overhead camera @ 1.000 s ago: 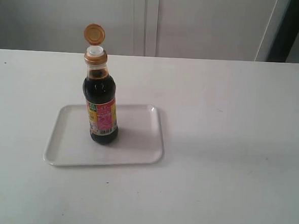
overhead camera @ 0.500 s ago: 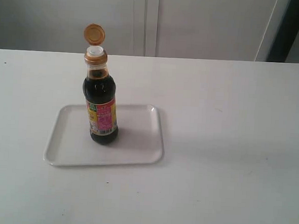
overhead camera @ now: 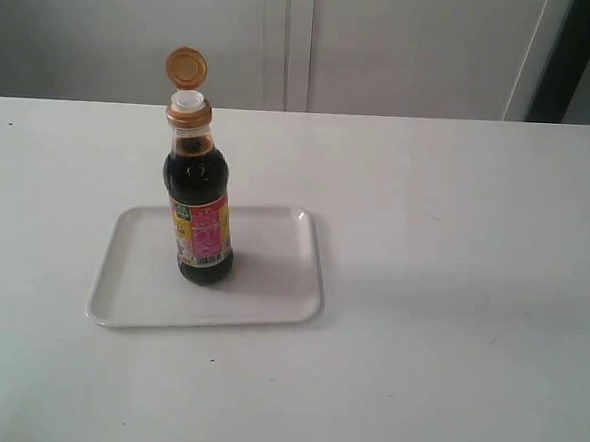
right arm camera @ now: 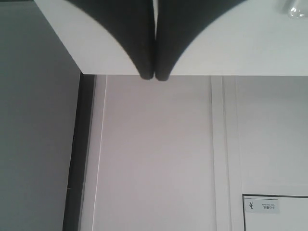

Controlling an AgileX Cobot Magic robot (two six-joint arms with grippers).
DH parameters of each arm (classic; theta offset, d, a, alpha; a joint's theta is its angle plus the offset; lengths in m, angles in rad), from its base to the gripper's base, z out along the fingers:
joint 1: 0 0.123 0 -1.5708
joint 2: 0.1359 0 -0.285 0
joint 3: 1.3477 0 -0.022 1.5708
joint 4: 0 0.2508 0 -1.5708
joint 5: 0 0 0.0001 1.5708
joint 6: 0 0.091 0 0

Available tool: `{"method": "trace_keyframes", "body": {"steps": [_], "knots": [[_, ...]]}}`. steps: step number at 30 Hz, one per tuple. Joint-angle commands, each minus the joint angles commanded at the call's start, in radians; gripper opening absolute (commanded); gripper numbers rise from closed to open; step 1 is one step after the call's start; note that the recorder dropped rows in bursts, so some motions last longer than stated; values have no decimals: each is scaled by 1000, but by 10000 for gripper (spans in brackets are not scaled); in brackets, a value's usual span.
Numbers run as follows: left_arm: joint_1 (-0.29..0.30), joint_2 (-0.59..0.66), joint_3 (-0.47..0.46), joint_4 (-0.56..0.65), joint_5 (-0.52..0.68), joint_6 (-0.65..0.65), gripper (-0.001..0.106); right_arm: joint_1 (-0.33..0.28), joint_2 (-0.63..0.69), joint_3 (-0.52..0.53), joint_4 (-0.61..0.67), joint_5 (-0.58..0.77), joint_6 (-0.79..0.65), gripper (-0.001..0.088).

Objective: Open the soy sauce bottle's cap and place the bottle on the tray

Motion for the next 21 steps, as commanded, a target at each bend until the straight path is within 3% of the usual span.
{"method": "trace_keyframes", "body": {"steps": [21], "knots": [[0, 0, 5, 1, -34, 3, 0, 0, 0, 0, 0, 0, 0, 0]]}}
